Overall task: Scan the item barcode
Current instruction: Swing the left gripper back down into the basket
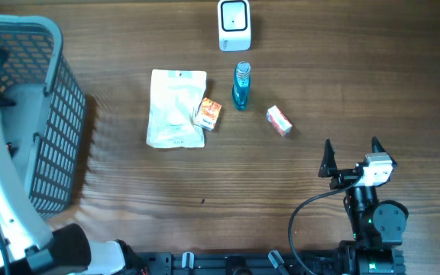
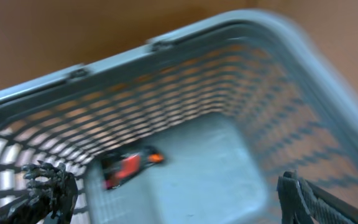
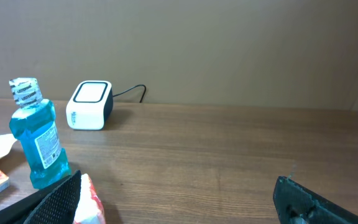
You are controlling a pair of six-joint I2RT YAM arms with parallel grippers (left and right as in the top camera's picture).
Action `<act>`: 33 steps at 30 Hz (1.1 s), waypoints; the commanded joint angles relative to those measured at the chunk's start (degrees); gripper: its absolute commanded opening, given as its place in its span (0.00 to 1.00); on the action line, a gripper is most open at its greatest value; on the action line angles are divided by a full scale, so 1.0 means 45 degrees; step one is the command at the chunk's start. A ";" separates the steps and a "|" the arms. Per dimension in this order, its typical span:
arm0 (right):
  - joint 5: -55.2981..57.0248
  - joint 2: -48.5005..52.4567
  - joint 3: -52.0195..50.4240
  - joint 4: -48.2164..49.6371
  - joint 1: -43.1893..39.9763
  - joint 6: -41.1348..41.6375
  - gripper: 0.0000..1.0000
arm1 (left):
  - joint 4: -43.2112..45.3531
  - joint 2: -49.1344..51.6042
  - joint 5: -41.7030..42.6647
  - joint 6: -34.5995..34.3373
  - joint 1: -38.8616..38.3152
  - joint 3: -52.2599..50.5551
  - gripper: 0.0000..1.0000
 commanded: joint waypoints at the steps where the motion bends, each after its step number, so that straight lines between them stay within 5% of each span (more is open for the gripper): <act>1: 0.0126 -0.0034 -0.0015 0.0024 0.0063 0.0063 1.00 | -0.0423 0.0573 -0.0180 -0.0136 0.1409 0.0010 1.00; 13: 0.0126 -0.0034 -0.0015 0.0024 0.0063 0.0063 1.00 | -0.0597 0.2011 0.2579 -0.0233 0.3264 -0.2516 0.96; 24: 0.0126 -0.0034 -0.0015 0.0024 0.0063 0.0063 1.00 | 0.3453 0.2045 0.2569 0.1438 0.3313 -0.6800 0.99; 28: 0.0126 -0.0034 -0.0015 0.0024 0.0063 0.0063 1.00 | 0.4541 0.2045 0.2215 0.2127 0.3337 -0.7684 0.89; 33: 0.0126 -0.0034 -0.0015 0.0024 0.0063 0.0063 1.00 | 0.5887 0.2045 0.1933 0.2157 0.3793 -0.8898 0.91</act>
